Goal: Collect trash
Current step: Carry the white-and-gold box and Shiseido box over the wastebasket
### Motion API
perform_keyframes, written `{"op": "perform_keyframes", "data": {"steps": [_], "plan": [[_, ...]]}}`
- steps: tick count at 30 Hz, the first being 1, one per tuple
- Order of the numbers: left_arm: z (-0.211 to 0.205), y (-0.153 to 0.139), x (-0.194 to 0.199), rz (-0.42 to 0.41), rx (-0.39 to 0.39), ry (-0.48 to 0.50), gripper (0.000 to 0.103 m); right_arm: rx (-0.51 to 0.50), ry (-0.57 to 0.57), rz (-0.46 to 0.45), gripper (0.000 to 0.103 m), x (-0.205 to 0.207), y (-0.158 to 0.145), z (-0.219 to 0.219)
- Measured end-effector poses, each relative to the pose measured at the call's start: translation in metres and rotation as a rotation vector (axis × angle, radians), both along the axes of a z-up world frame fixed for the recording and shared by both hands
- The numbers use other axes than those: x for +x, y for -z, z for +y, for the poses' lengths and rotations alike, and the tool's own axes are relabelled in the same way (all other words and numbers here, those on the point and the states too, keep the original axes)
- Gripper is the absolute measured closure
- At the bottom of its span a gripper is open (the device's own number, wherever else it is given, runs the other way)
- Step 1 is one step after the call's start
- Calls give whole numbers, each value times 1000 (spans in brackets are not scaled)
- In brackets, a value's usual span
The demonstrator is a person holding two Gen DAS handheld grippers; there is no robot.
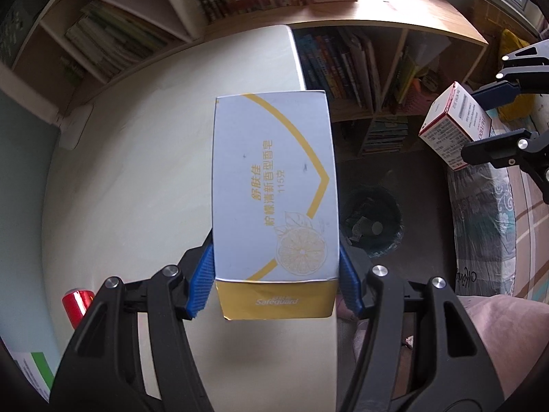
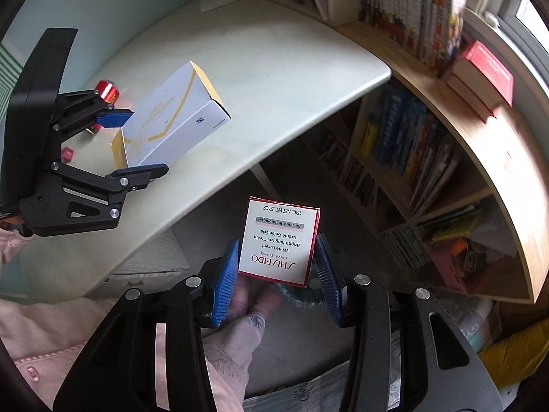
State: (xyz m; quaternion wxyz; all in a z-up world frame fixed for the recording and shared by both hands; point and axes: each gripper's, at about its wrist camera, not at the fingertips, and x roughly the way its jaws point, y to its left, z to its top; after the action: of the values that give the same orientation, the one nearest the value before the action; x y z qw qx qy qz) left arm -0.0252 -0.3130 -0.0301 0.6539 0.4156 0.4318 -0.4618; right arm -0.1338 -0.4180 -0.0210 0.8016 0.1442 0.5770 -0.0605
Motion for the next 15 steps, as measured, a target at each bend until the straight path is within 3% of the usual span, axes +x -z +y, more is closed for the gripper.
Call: {"op": "perform_keyframes", "data": {"steps": [15], "plan": [[-38,15,-56,21,47,141,45,48,125,23,58,-58,21,-26]]}}
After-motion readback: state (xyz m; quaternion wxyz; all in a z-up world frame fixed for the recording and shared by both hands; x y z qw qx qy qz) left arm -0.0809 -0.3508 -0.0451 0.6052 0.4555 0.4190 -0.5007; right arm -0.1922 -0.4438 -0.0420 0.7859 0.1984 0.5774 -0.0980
